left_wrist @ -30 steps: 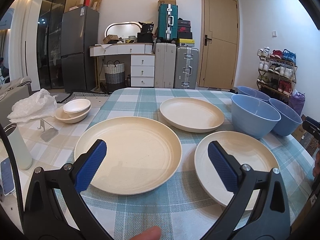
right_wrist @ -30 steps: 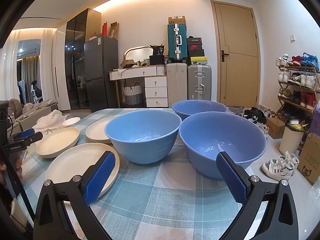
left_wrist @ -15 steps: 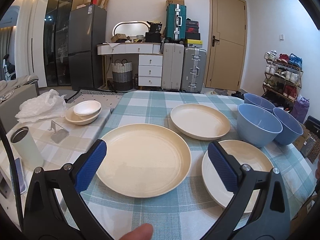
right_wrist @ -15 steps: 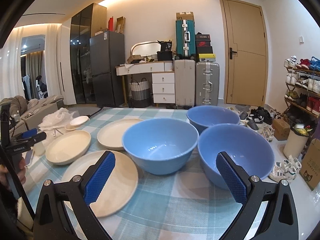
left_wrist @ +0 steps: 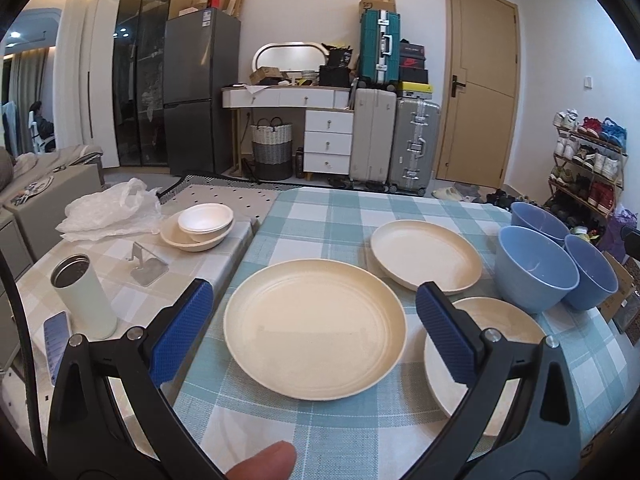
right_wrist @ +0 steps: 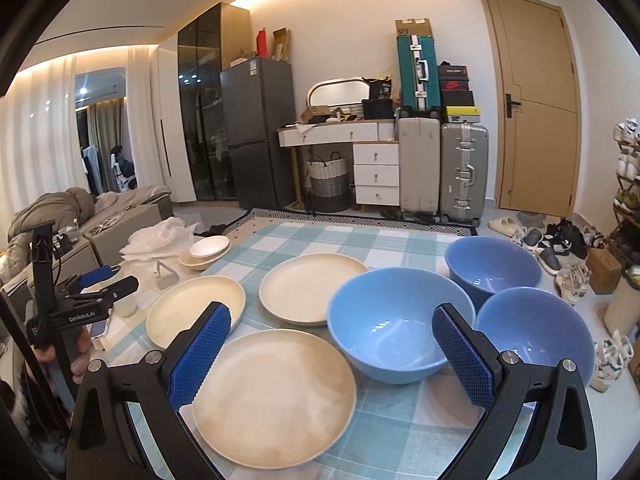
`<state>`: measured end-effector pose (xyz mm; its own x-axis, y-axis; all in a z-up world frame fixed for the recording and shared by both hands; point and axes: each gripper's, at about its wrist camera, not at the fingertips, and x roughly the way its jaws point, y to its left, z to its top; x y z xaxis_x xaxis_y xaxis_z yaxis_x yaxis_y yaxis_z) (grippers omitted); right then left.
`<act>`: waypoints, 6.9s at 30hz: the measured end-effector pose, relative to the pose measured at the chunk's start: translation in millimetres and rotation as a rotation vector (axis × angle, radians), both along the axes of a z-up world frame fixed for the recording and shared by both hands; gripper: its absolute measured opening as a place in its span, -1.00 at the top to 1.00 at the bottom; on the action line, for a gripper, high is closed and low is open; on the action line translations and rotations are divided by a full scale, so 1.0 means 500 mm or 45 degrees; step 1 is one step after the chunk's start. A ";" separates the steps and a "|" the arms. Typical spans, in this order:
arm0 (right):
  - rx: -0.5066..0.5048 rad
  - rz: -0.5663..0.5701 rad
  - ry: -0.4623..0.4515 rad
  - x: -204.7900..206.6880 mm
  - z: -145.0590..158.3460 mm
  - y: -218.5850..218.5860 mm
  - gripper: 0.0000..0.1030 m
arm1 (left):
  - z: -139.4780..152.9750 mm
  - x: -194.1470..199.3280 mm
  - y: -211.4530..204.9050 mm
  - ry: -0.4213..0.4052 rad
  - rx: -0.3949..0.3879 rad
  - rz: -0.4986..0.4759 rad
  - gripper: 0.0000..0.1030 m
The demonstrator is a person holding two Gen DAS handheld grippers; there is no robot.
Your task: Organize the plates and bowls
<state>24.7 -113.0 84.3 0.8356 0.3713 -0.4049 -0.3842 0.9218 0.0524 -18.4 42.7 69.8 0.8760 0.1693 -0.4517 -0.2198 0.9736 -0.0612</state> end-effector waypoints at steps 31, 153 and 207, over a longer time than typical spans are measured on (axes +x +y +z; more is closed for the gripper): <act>-0.045 0.254 0.260 0.243 -0.052 0.285 -0.99 | -0.133 0.125 0.178 0.306 -0.191 0.119 -0.79; -0.131 0.063 0.529 0.178 -0.188 0.234 0.15 | -0.134 0.133 -0.030 0.427 -0.180 -0.242 0.63; -0.288 -0.225 0.547 0.044 -0.261 0.102 0.14 | -0.222 0.153 -0.216 0.562 0.027 -0.464 0.57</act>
